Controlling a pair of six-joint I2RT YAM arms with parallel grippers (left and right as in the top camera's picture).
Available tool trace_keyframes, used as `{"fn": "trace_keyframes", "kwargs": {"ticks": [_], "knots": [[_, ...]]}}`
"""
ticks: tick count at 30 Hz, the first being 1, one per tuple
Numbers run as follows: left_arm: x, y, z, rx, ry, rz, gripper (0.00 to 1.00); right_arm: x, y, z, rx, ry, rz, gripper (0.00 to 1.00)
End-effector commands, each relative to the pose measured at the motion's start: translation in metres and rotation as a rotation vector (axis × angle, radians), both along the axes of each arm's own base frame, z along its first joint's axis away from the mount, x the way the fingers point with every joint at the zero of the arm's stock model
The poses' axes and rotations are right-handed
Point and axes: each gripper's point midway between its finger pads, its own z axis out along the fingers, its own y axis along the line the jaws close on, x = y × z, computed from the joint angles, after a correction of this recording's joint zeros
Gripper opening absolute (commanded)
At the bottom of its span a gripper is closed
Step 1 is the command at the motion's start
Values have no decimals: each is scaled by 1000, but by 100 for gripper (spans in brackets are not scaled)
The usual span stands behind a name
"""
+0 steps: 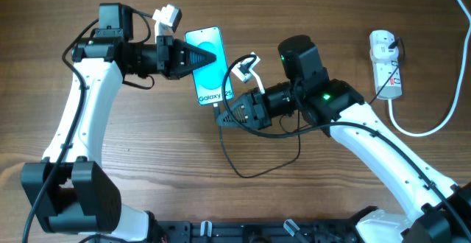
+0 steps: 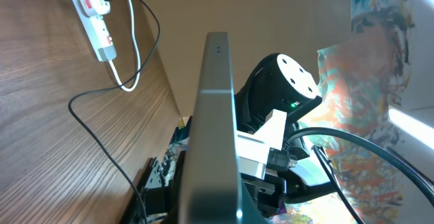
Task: Plug charger to phone and switch on socket
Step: 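Push the USB-C plug into the phone's bottom port with the right gripper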
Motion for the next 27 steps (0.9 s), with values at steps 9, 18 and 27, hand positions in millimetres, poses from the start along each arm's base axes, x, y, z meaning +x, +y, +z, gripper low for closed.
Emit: {"fn": "trace_keyframes", "kwargs": {"ticks": [9, 18, 27], "knots": [[-6, -2, 11, -32, -41, -20, 4, 5, -6, 3, 37, 15, 10, 4], [-7, -2, 11, -33, -34, -20, 4, 7, -6, 4, 44, 2, 8, 4], [-18, -22, 11, -34, -57, -85, 4, 18, -7, 12, 63, -3, -22, 4]]}}
